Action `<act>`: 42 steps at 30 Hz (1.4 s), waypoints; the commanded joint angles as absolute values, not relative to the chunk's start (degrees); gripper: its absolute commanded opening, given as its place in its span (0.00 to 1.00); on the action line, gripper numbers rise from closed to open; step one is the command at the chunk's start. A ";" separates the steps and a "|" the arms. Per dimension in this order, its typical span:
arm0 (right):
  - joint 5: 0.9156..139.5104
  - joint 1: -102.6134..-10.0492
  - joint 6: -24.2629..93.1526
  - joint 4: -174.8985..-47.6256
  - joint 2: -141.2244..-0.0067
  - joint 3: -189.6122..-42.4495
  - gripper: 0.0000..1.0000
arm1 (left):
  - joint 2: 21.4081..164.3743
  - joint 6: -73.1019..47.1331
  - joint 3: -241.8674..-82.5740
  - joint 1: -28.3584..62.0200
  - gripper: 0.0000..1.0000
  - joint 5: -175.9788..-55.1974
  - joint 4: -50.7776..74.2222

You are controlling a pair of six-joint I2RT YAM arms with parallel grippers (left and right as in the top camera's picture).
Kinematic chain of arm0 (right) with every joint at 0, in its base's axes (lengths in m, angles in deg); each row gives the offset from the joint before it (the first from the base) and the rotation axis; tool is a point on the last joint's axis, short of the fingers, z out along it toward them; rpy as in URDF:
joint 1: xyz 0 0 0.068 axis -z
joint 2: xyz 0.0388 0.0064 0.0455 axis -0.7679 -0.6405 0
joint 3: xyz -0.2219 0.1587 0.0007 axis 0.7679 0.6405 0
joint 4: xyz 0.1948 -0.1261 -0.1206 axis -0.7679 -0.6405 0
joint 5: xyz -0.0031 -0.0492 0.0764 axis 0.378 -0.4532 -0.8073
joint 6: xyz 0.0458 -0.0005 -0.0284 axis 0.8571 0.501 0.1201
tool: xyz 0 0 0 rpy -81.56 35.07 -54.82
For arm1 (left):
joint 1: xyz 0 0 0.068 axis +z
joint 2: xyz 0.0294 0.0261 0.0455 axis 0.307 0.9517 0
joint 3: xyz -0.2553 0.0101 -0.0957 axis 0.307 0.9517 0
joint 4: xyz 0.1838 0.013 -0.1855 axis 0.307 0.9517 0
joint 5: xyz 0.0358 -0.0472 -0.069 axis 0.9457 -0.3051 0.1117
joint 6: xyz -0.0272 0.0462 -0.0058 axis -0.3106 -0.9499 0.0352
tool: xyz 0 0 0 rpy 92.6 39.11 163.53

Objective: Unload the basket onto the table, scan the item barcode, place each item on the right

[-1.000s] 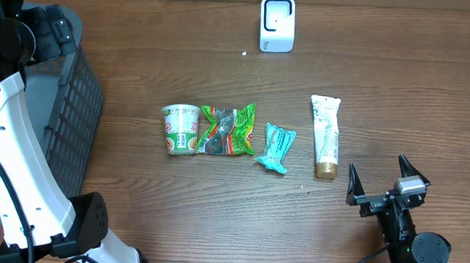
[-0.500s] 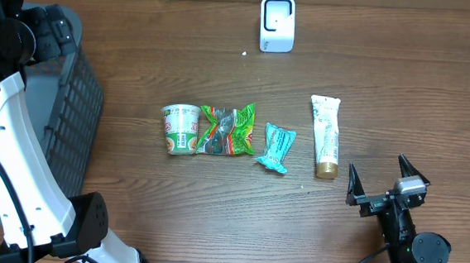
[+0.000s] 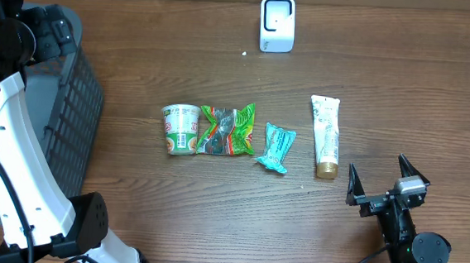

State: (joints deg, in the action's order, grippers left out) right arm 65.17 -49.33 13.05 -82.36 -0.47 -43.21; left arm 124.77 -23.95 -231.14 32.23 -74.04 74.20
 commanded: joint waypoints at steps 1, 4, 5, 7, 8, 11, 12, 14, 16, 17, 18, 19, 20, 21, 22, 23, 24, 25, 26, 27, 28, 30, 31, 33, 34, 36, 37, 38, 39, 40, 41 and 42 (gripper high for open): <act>65.81 -49.41 13.42 -81.98 -0.01 -42.60 1.00 | 125.01 -24.82 -231.22 32.21 1.00 -74.48 74.31; 65.81 -49.41 13.42 -81.98 -0.01 -42.60 1.00 | 125.01 -24.82 -231.22 32.21 1.00 -74.48 74.31; 65.81 -49.41 13.42 -81.98 -0.01 -42.60 1.00 | 125.01 -24.82 -231.22 32.21 1.00 -74.50 74.31; 65.81 -49.41 13.42 -81.96 -0.01 -42.60 1.00 | 125.01 -24.82 -231.22 32.21 1.00 -74.50 74.31; 65.81 -49.41 13.42 -81.98 -0.01 -42.60 1.00 | 125.01 -24.82 -231.22 32.21 1.00 -74.50 74.31; 65.81 -49.41 13.42 -81.98 -0.01 -42.60 1.00 | 125.01 -24.82 -231.22 32.21 1.00 -74.50 74.31; 65.81 -49.41 13.42 -81.98 -0.01 -42.60 1.00 | 125.01 -24.82 -231.22 32.21 1.00 -74.50 74.31; 65.81 -49.41 13.42 -81.98 -0.01 -42.60 1.00 | 125.01 -24.82 -231.22 32.21 1.00 -74.50 74.31; 65.81 -49.41 13.40 -81.98 -0.01 -42.60 1.00 | 125.01 -24.82 -231.22 32.21 1.00 -74.50 74.31; 65.81 -49.41 13.40 -81.98 -0.01 -42.60 1.00 | 125.01 -24.82 -231.22 32.21 1.00 -74.50 74.31; 65.83 -49.41 13.11 -81.90 -0.01 -42.60 1.00 | 125.01 -24.82 -231.22 32.21 1.00 -74.50 74.31; 65.81 -49.41 13.05 -81.61 -0.01 -42.62 1.00 | 125.01 -24.82 -231.22 32.21 1.00 -74.50 74.31; 64.69 -49.41 13.24 -81.00 -0.01 -42.62 1.00 | 125.01 -24.82 -231.22 32.21 1.00 -74.48 74.31; 64.52 -49.41 13.22 -80.37 -0.01 -42.65 1.00 | 125.01 -24.82 -231.22 32.21 1.00 -74.50 74.31; 64.58 -49.41 13.22 -79.73 -0.01 -42.76 1.00 | 125.01 -24.82 -231.22 32.21 1.00 -74.50 74.31; 64.72 -49.11 13.20 -79.89 -0.01 -44.11 1.00 | 125.01 -24.82 -231.22 32.21 1.00 -74.50 74.31; 64.61 -49.00 13.22 -80.24 -0.01 -45.27 1.00 | 125.01 -24.82 -231.22 32.21 1.00 -74.50 74.31; 64.21 -48.93 13.18 -81.26 -0.07 -47.72 1.00 | 125.01 -24.82 -231.22 32.21 1.00 -74.50 74.31; 64.02 -48.93 13.20 -83.67 -0.95 -52.46 1.00 | 125.01 -24.82 -231.22 32.21 1.00 -74.50 74.31; 63.58 -48.93 13.18 -85.79 -2.56 -56.53 1.00 | 125.01 -24.82 -231.22 32.21 1.00 -74.50 74.31; 63.27 -48.93 13.18 -87.10 -4.05 -59.21 1.00 | 125.01 -24.82 -231.22 32.21 1.00 -74.48 74.31; 61.52 -48.93 12.98 -91.60 -10.28 -67.87 1.00 | 125.01 -24.82 -231.22 32.21 1.00 -74.48 74.31; 60.85 -48.93 12.96 -94.27 -14.04 -72.35 1.00 | 125.01 -24.82 -231.22 32.21 1.00 -74.50 74.31; 58.57 -48.93 12.70 -101.33 -23.33 -82.62 1.00 | 125.01 -24.82 -231.22 32.21 1.00 -74.50 74.31; 57.63 -48.93 12.54 -104.48 -27.20 -86.75 1.00 | 125.01 -24.82 -231.22 32.21 1.00 -74.48 74.31; 55.58 -48.93 12.57 -113.28 -37.73 -97.62 1.00 | 125.01 -24.82 -231.22 32.21 1.00 -74.48 74.31; 54.51 -48.93 12.57 -117.35 -42.19 -102.16 1.00 | 125.01 -24.82 -231.22 32.21 1.00 -74.50 74.31; 53.90 -48.93 12.57 -122.20 -47.20 -107.34 1.00 | 125.01 -24.82 -231.22 32.21 1.00 -74.50 74.31; 53.94 -48.93 12.57 -125.65 -50.98 -110.91 1.00 | 125.01 -24.82 -231.22 32.21 1.00 -74.50 74.31; 53.98 -48.93 12.57 -130.51 -56.24 -115.89 1.00 | 125.01 -24.82 -231.22 32.21 1.00 -74.48 74.31; 53.96 -48.93 12.59 -132.82 -58.95 -118.29 1.00 | 125.01 -24.82 -231.22 32.21 1.00 -74.50 74.31; 53.96 -48.93 12.59 -135.16 -62.12 -120.83 1.00 | 125.01 -24.82 -231.22 32.21 1.00 -74.50 74.31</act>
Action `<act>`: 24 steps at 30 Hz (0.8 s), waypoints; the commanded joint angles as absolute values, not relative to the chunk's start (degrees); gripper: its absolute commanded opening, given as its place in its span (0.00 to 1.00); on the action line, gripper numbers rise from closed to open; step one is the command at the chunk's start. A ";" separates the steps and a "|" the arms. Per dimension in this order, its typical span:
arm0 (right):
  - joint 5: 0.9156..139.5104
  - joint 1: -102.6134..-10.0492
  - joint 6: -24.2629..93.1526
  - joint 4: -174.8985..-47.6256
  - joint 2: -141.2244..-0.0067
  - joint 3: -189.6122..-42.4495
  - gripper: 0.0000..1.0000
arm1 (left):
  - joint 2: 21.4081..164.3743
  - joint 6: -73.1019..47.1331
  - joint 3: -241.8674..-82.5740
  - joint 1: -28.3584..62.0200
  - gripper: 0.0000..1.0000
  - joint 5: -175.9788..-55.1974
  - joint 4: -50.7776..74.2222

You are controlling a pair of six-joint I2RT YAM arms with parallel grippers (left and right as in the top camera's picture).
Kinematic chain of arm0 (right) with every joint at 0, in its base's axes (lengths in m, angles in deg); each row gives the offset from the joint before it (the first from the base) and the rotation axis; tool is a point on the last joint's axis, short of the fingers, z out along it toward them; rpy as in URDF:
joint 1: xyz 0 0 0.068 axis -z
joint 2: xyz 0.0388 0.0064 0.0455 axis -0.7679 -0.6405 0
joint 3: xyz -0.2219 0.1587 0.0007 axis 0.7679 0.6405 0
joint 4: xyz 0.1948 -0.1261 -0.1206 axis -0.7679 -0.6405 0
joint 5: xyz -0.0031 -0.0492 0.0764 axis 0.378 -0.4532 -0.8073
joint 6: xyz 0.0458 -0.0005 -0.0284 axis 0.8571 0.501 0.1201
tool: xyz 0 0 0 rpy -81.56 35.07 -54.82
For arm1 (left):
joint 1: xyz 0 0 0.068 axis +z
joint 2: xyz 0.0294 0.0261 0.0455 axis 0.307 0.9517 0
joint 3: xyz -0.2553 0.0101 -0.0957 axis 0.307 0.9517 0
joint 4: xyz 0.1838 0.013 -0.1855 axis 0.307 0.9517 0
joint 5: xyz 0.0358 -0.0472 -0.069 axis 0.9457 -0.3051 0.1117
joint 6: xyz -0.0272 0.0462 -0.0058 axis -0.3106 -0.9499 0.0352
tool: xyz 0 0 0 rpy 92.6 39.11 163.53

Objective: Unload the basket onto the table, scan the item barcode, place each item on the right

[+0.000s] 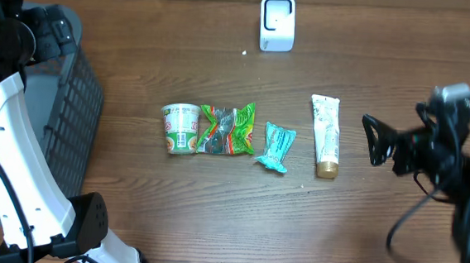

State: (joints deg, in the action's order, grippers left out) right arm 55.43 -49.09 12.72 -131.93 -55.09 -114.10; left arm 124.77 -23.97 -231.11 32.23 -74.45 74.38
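Note:
Four items lie in a row mid-table: a cup noodle (pixel 180 128) on its side, a green snack packet (pixel 227 129), a small teal packet (pixel 276 147) and a white tube (pixel 326 135) with a gold cap. A white barcode scanner (pixel 276 23) stands at the far edge. My right gripper (pixel 373 141) hovers just right of the tube, fingers pointing left and open, holding nothing; the arm behind it is blurred. My left arm's white body (pixel 1 157) rises at the left, its gripper out of view.
A dark grey mesh basket (pixel 80 96) stands at the left edge under the left arm. A small white speck (pixel 244 53) lies near the scanner.
My right gripper was low at the front right of the table, fingers pointing away from the front edge. It now sits higher and farther back, beside the tube, fingers turned left. The items have not moved.

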 commanded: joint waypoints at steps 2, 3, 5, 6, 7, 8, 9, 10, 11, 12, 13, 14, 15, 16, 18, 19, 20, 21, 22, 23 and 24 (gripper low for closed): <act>53.26 -48.93 15.43 -137.44 -69.93 -124.54 1.00 | 125.01 -24.82 -231.22 32.21 1.00 -74.50 74.31; 53.11 -48.93 17.07 -138.24 -72.55 -124.72 1.00 | 125.01 -24.82 -231.22 32.21 1.00 -74.50 74.31; 51.14 -48.93 17.13 -136.50 -77.95 -124.68 1.00 | 125.01 -24.82 -231.22 32.21 1.00 -74.50 74.31; 51.10 -48.93 17.20 -136.02 -79.61 -124.68 1.00 | 125.01 -24.82 -231.22 32.21 1.00 -74.48 74.31; 50.27 -49.02 17.37 -135.80 -83.37 -124.68 0.99 | 125.01 -24.80 -231.22 32.21 1.00 -74.50 74.31; 49.72 -49.20 17.40 -135.82 -85.45 -124.68 0.99 | 125.01 -24.82 -231.22 32.21 1.00 -74.50 74.31; 49.66 -49.44 17.42 -135.84 -87.76 -124.68 0.97 | 125.01 -24.82 -231.22 32.21 1.00 -74.50 74.31; 49.68 -49.68 17.42 -135.84 -89.45 -124.68 0.95 | 125.01 -24.82 -231.22 32.21 1.00 -74.50 74.31; 49.90 -50.27 17.55 -135.58 -93.23 -124.68 0.92 | 125.01 -24.82 -231.22 32.21 1.00 -74.50 74.31; 49.92 -50.55 17.86 -135.25 -94.76 -124.68 0.90 | 125.01 -24.82 -231.22 32.21 1.00 -74.50 74.31; 50.01 -50.94 18.05 -134.68 -96.96 -124.68 0.88 | 125.01 -24.82 -231.22 32.21 0.99 -74.50 74.31; 50.29 -51.47 19.45 -133.68 -99.19 -124.65 0.84 | 125.01 -24.82 -231.22 32.21 1.00 -74.50 74.31; 50.33 -52.58 20.85 -131.64 -102.08 -124.68 0.80 | 125.01 -24.82 -231.22 32.21 1.00 -74.50 74.31; 50.95 -53.39 21.00 -130.81 -103.24 -124.68 0.78 | 125.01 -24.82 -231.22 32.21 1.00 -74.50 74.31; 56.63 -55.62 24.39 -128.96 -104.96 -124.68 0.77 | 125.01 -24.82 -231.22 32.21 1.00 -74.50 74.31; 60.04 -56.63 26.23 -128.17 -105.44 -124.68 0.77 | 125.01 -24.82 -231.22 32.21 1.00 -74.50 74.31; 64.69 -58.07 28.43 -127.29 -105.93 -124.65 0.77 | 125.01 -24.82 -231.22 32.21 1.00 -74.50 74.31; 68.61 -59.69 30.18 -126.49 -106.19 -124.65 0.77 | 125.01 -24.82 -231.22 32.21 1.00 -74.50 74.31; 70.03 -60.80 30.75 -126.00 -106.28 -124.65 0.77 | 125.01 -24.82 -231.22 32.21 1.00 -74.50 74.31; 70.27 -61.81 30.84 -125.41 -106.28 -124.63 0.77 | 125.01 -24.82 -231.22 32.21 1.00 -74.48 74.31; 70.27 -63.60 30.58 -124.61 -106.30 -124.61 0.77 | 125.01 -24.82 -231.22 32.21 1.00 -74.50 74.31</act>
State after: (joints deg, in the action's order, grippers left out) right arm 64.69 -60.67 27.84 -125.85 -106.47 -123.58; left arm 124.77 -23.97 -231.11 32.23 -74.45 74.40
